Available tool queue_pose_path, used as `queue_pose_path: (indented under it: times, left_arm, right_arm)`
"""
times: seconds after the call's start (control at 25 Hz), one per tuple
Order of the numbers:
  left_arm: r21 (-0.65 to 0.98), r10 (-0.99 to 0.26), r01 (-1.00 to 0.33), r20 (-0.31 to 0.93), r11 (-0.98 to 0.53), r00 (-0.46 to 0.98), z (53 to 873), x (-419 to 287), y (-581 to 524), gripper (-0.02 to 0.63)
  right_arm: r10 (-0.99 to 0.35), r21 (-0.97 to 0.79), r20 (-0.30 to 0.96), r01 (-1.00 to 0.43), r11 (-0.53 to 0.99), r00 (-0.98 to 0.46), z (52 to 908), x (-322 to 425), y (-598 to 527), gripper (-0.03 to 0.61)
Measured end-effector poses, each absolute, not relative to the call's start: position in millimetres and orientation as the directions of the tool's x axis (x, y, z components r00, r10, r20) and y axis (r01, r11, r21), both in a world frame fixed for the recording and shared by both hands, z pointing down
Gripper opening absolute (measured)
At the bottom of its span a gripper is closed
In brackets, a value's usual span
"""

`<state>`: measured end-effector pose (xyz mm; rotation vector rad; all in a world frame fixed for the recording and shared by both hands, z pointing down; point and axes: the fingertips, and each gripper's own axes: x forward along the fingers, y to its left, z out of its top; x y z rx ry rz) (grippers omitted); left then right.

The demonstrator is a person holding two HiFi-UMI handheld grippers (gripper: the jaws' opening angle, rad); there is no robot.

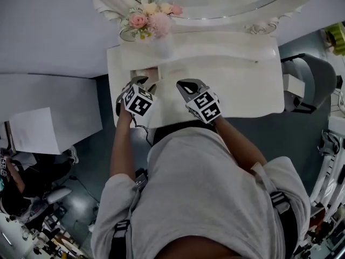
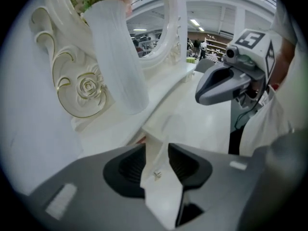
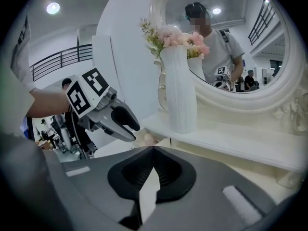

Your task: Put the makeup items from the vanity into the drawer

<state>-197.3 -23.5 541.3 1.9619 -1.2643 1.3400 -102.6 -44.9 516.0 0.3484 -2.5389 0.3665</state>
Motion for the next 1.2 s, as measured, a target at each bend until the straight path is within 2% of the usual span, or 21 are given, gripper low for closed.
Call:
queue_pose_path:
  times: [0.12,0.28,0.48,0.68,0.84,1.2]
  left_arm:
    - [-0.136,-0.501,-0.908,0.861,-0.397,0.090,535.8,-178.8,-25.4,0.118]
    - [-0.135,-0.639,-0.958,0.766,-0.255,0.062,521.5,-150.9,-40.0,0.008]
    - [-0.054,-0.824,-0.997,0.567,-0.051,0.012,480.1,-113.5,-56.7,0.003]
    - [0.021,-0.916,-0.996,0.394,0.086,-0.071,436.5,-82.4,-60.8,0.003]
    - [0.034,-0.941,-0.993,0.323,0.117,-0.100,399.6,-53.8,-57.9,0.003]
    - [0.024,-0.976,-1.000,0.217,0.020,-0.014,349.5,23.3,-54.3,0.003]
  right_arm:
    - [-0.161,-0.183,0.522,-0.293,0.938,-0.838,507.9,-95.8,-50.2,-0.002]
    - [-0.176,-0.171,0.486,-0.290,0.942,-0.856,499.4,-82.6,-59.7,-0.002]
    - [-0.226,-0.153,0.425,-0.316,0.936,-0.876,479.5,-55.4,-72.2,-0.002]
    - [-0.324,-0.119,0.339,-0.382,0.916,-0.883,447.5,-19.7,-85.0,-0.002]
    - [-0.398,-0.092,0.261,-0.433,0.897,-0.880,410.8,13.4,-88.0,-0.002]
    - [-0.498,-0.084,0.146,-0.512,0.855,-0.855,344.9,80.1,-88.1,-0.002]
